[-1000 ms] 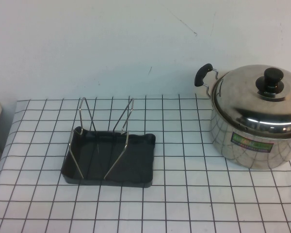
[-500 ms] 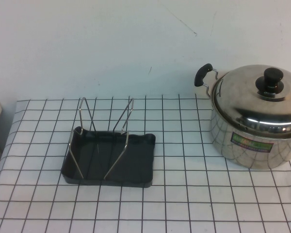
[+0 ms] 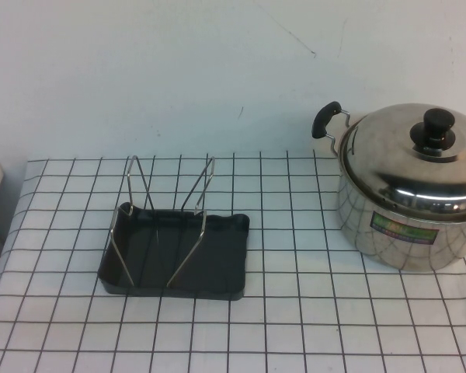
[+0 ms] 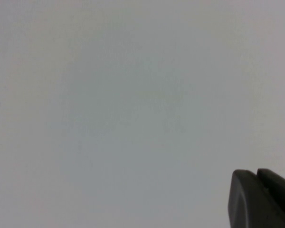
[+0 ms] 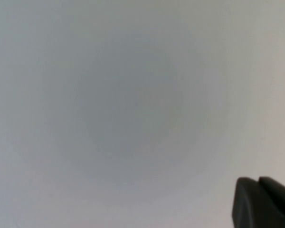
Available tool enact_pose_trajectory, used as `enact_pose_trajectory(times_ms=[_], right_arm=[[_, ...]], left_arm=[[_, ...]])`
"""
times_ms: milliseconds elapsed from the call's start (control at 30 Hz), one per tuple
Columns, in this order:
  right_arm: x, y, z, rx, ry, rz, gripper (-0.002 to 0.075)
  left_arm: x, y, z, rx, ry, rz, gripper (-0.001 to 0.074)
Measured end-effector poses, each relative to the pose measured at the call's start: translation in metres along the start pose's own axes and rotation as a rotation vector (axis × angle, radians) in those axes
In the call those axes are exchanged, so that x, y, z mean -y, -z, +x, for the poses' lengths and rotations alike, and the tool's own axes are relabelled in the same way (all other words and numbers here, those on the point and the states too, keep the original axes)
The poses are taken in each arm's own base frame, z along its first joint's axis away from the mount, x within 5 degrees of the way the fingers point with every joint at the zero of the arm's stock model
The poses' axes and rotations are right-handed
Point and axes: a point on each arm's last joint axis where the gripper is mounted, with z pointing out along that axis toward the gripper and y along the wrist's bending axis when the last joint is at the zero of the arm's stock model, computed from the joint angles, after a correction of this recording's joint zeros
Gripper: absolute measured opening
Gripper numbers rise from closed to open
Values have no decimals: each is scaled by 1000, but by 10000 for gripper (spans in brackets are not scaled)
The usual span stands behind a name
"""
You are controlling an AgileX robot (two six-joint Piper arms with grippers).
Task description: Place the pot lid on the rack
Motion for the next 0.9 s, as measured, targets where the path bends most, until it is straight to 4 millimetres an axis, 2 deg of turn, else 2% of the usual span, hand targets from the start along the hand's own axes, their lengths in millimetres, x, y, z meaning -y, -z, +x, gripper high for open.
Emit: enact_pose_trajectory(times_ms=[100,167,233,433,533,767,900], right_arm=[[6,-9,-12,-151,65,8,-2],[12,-16,-24,-247,69,32,-3],[17,-24,-27,-353,55,51,-3],[22,-59,-22,-541,20,50,-3],[21,-78,-11,-606,3,16,-3],[-4,-121,38,-677,56,-199,-3],[-18,-146,66,-680,46,-288,-3]], left_arm=[[0,-1,0,-55,8,-7,-2],[2,-4,-9,-92,-5,-3,-2],[4,-7,-20,-112,-34,4,-2],[9,-22,-40,-192,-109,17,-3],[10,-35,-42,-241,-137,17,-2],[9,-66,-29,-308,-168,17,-2],[9,-76,-23,-310,-171,23,-2]])
